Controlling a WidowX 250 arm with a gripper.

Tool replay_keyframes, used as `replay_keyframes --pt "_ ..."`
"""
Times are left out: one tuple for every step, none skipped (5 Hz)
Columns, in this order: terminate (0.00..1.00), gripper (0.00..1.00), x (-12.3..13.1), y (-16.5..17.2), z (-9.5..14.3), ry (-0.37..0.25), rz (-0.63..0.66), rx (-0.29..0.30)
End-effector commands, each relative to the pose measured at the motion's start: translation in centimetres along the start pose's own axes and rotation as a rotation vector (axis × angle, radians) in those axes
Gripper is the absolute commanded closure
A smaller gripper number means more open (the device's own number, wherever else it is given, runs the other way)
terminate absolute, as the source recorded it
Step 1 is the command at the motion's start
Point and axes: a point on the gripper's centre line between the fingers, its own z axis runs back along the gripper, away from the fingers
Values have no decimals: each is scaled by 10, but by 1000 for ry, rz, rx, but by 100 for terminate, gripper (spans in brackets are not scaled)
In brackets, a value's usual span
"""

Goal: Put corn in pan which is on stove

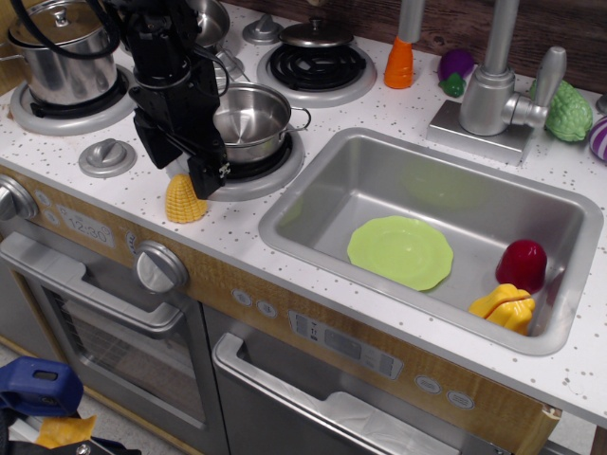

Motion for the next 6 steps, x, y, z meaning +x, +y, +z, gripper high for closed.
replay_keyframes --pt "0 0 1 6 -1 -50 51 1" --pt "0 0 -3 7 -6 -55 75 2" --pt "0 0 -6 8 -8 -72 90 3" --pt "0 0 -12 7 -14 -104 128 -3" --pt "0 100 -11 3 -15 -110 160 5" --pt "0 100 -5 1 -8 -103 141 31"
